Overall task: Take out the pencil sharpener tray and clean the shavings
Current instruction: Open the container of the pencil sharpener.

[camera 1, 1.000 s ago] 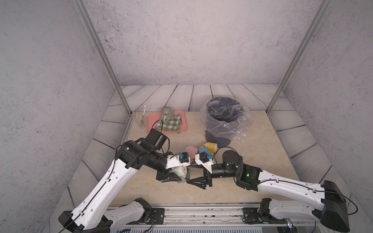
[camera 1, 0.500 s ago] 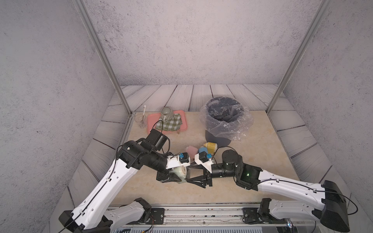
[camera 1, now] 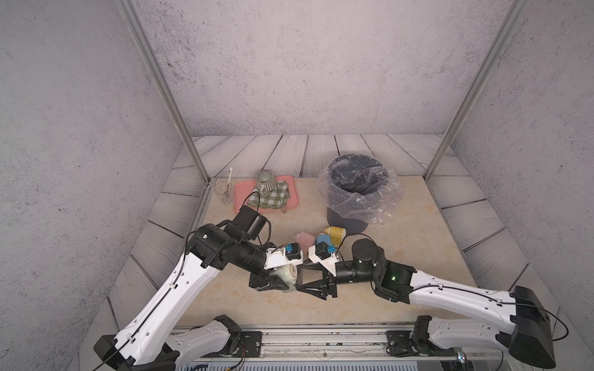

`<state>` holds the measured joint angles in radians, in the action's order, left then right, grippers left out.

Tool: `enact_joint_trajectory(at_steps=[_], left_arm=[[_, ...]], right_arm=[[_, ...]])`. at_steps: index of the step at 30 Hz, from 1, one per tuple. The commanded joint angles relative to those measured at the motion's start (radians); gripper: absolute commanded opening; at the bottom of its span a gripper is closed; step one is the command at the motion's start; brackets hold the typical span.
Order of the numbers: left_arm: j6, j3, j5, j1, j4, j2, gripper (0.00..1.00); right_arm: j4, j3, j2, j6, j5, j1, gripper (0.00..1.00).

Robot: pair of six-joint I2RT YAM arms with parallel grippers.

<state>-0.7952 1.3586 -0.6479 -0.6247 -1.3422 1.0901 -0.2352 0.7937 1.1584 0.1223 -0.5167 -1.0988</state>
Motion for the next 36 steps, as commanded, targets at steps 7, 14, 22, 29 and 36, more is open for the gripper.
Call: enact_joint_trajectory(at_steps=[7,14,22,29,36], left_arm=[[0.006,0.0,-0.024,-0.004,-0.001,0.001,0.0],[0.006,0.003,-0.02,-0.003,-0.003,0.001,0.0],[0.004,0.002,-0.017,-0.004,-0.009,0.002,0.0],[0.001,0.002,-0.015,-0.004,-0.011,0.006,0.0],[-0.014,-0.007,0.005,-0.004,-0.036,0.019,0.0]], right_arm=[[0.014,0.026,-0.002,-0.004,0.03,-0.012,0.67],[0.022,0.029,0.001,-0.009,0.042,-0.012,0.62],[0.031,0.03,-0.008,-0.012,0.055,-0.012,0.53],[0.036,0.04,-0.003,-0.012,0.064,-0.012,0.39],[0.05,0.03,-0.028,-0.025,0.099,-0.012,0.26]])
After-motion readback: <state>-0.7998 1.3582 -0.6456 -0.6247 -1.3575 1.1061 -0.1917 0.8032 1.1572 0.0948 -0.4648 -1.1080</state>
